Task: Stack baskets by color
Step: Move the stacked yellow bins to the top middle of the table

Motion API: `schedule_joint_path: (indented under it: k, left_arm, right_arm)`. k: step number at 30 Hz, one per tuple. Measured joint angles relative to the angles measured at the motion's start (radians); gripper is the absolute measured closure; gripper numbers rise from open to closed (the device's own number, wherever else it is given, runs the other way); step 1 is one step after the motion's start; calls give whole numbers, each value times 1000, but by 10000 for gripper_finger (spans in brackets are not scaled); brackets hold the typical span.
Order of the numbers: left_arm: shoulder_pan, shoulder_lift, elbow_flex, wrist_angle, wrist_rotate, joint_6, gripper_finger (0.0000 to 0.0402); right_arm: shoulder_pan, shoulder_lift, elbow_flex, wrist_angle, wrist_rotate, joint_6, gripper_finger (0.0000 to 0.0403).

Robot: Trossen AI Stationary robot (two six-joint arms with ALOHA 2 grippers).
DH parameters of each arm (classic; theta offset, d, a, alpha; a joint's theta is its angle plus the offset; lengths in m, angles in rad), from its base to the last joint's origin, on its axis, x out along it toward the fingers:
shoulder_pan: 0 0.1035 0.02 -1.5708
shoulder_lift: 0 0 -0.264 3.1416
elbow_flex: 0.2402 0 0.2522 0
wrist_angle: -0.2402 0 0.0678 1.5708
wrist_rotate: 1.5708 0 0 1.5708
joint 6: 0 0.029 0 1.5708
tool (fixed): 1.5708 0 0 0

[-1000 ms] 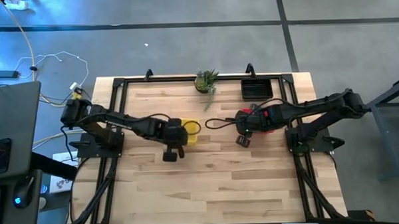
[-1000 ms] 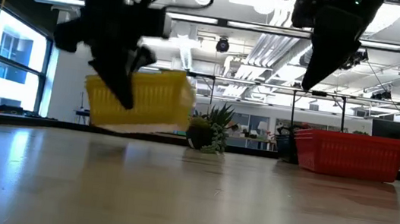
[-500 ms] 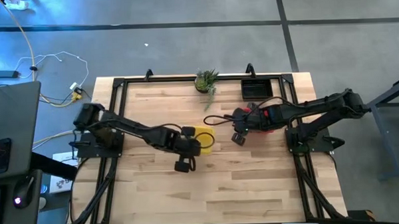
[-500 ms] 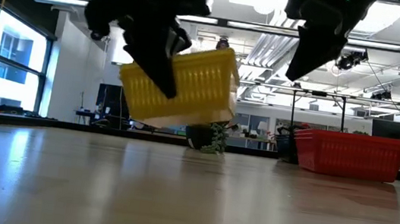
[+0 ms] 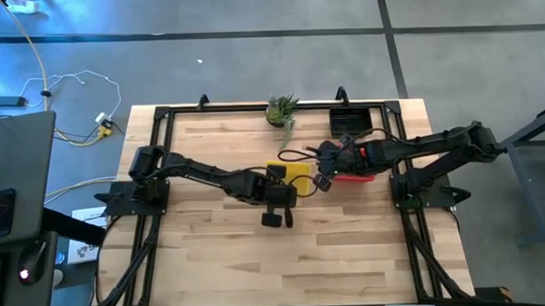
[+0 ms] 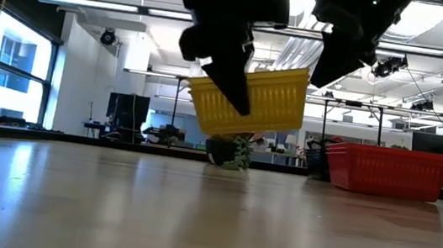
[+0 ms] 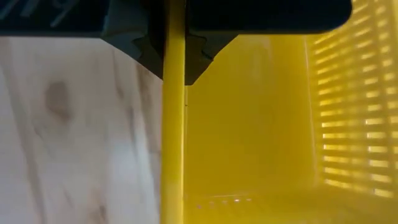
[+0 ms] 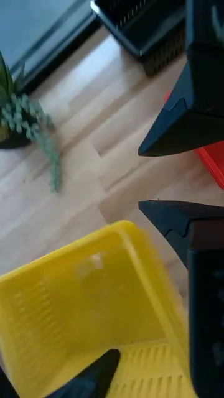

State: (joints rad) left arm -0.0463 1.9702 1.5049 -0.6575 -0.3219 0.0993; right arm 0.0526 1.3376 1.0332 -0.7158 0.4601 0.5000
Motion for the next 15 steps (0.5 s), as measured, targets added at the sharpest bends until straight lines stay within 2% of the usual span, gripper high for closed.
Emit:
schedule_joint_path:
  k: [11, 15]
  left_arm:
    - [131, 34, 31, 33, 69, 70, 396]
    - [184, 38, 31, 32, 139, 70, 396]
  right_arm:
    - [-90, 0, 0, -4, 83, -8, 293]
    - [-121, 0, 0, -5, 82, -28, 293]
